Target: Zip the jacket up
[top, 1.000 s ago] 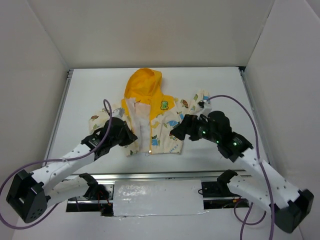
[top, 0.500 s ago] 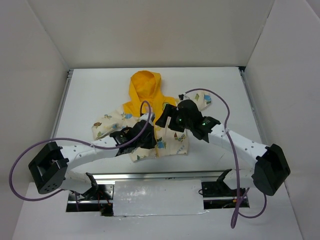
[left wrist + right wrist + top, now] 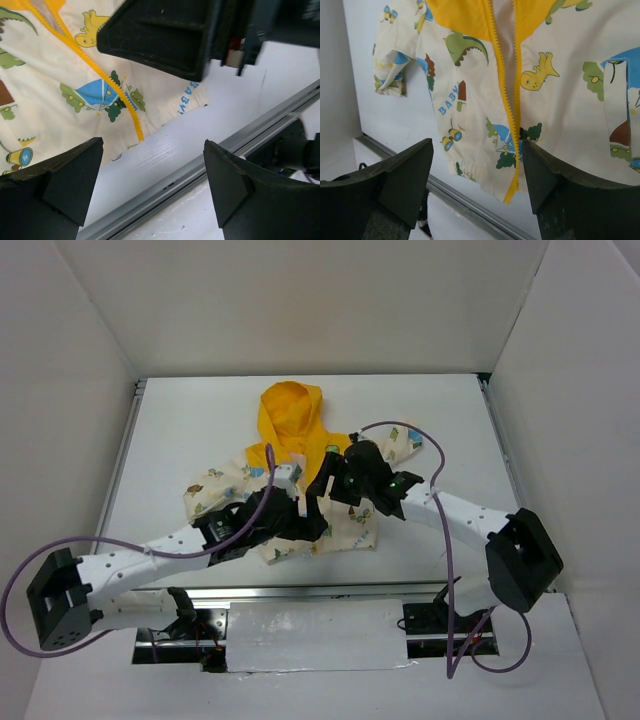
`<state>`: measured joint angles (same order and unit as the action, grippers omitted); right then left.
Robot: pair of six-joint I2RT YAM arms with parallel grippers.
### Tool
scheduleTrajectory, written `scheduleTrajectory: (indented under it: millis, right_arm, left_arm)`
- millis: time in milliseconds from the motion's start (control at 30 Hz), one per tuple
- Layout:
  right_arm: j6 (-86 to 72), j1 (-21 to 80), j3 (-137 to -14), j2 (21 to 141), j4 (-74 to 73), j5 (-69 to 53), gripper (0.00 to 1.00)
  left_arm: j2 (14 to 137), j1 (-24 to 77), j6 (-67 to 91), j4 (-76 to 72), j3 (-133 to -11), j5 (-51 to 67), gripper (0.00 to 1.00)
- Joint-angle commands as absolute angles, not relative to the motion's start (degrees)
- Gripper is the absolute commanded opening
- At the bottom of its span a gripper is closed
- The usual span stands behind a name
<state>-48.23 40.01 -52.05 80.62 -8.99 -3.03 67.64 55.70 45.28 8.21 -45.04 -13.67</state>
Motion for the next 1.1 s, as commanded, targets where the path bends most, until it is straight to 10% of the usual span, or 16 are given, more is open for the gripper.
scheduleTrajectory:
  millis: [0, 600, 767, 1067]
  right_arm:
    - [-45.88, 40.43, -53.26, 82.96, -7.2, -3.52, 0.78]
    - [-44.91, 40.34, -51.07, 92.9, -1.23, -9.84, 0.72]
    - [-44.65, 40.43, -50.54, 94.22, -0.26, -14.66, 0.35]
    - [-45.96, 40.34, -49.22, 95.8, 2.37, -17.84, 0.48]
  left_arm:
    - [61.8, 55.9, 49.38, 9.31, -42.81, -16.43, 0.94]
    - [50.27, 55.99, 53.53, 15.47, -39.11, -18.02, 0.95]
    - [50.71, 55.99, 54.05, 14.15, -37.88, -17.58, 0.93]
    - [50.36, 55.99, 54.93, 14.77, -37.27, -18.28, 0.99]
